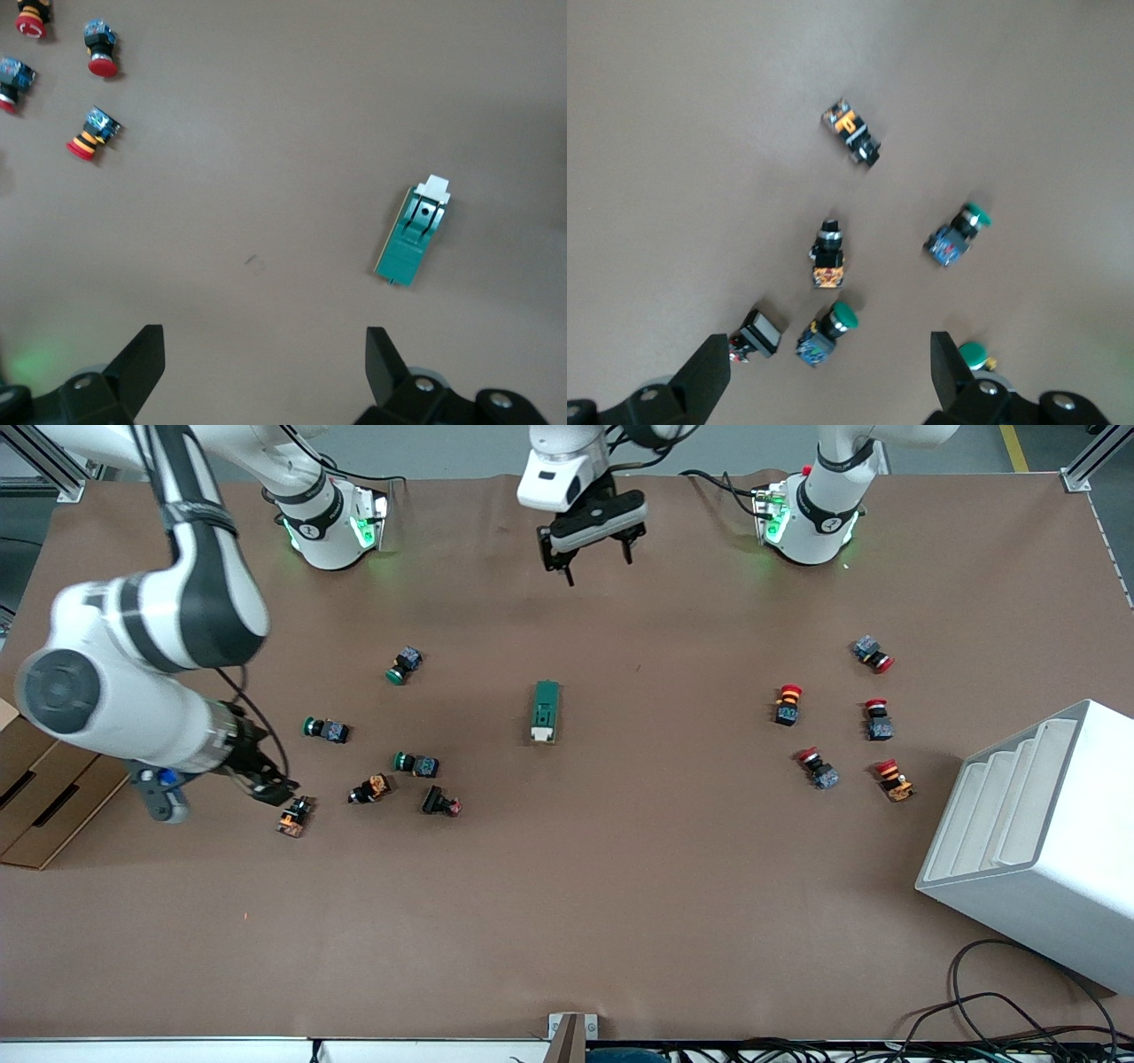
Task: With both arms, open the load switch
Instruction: 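Bring the left gripper above the switch while the right gripper approaches the handle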
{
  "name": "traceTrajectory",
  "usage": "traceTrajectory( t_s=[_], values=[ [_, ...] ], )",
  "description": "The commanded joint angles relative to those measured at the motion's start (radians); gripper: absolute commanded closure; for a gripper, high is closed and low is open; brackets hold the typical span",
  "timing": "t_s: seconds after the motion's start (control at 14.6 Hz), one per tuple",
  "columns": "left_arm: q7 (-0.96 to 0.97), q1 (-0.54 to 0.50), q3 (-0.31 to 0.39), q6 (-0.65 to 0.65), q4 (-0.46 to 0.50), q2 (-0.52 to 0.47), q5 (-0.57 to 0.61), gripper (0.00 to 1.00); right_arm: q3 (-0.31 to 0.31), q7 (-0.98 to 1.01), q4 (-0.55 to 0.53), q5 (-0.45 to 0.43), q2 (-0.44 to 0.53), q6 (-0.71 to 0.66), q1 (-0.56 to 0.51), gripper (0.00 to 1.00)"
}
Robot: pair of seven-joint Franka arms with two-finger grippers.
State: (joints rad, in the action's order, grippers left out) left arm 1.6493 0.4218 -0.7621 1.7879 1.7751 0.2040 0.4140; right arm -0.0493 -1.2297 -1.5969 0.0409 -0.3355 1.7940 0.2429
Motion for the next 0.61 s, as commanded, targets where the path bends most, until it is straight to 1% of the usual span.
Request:
traceTrajectory(
  t_s=[0.0, 0.2, 0.41, 0.55],
  values=[
    [0.127, 0.049, 0.001, 0.027, -0.014, 0.077, 0.095, 0.0, -0.007, -0.128, -0.008, 0.005, -0.007, 0.002, 0.056, 0.0],
    [0.223, 0.087, 0.001, 0.05, -0.013, 0.142, 0.207, 0.0, -0.007, -0.229, -0.008, 0.005, -0.028, 0.01, 0.125, 0.0],
    [0.332, 0.109, 0.001, 0.082, -0.013, 0.21, 0.327, 0.0, -0.007, -0.345, -0.006, 0.005, -0.059, 0.108, 0.189, 0.0],
    [0.455, 0.124, 0.001, 0.113, -0.016, 0.247, 0.405, 0.0, -0.006, -0.425, 0.003, 0.014, -0.089, 0.159, 0.229, 0.0]
  ],
)
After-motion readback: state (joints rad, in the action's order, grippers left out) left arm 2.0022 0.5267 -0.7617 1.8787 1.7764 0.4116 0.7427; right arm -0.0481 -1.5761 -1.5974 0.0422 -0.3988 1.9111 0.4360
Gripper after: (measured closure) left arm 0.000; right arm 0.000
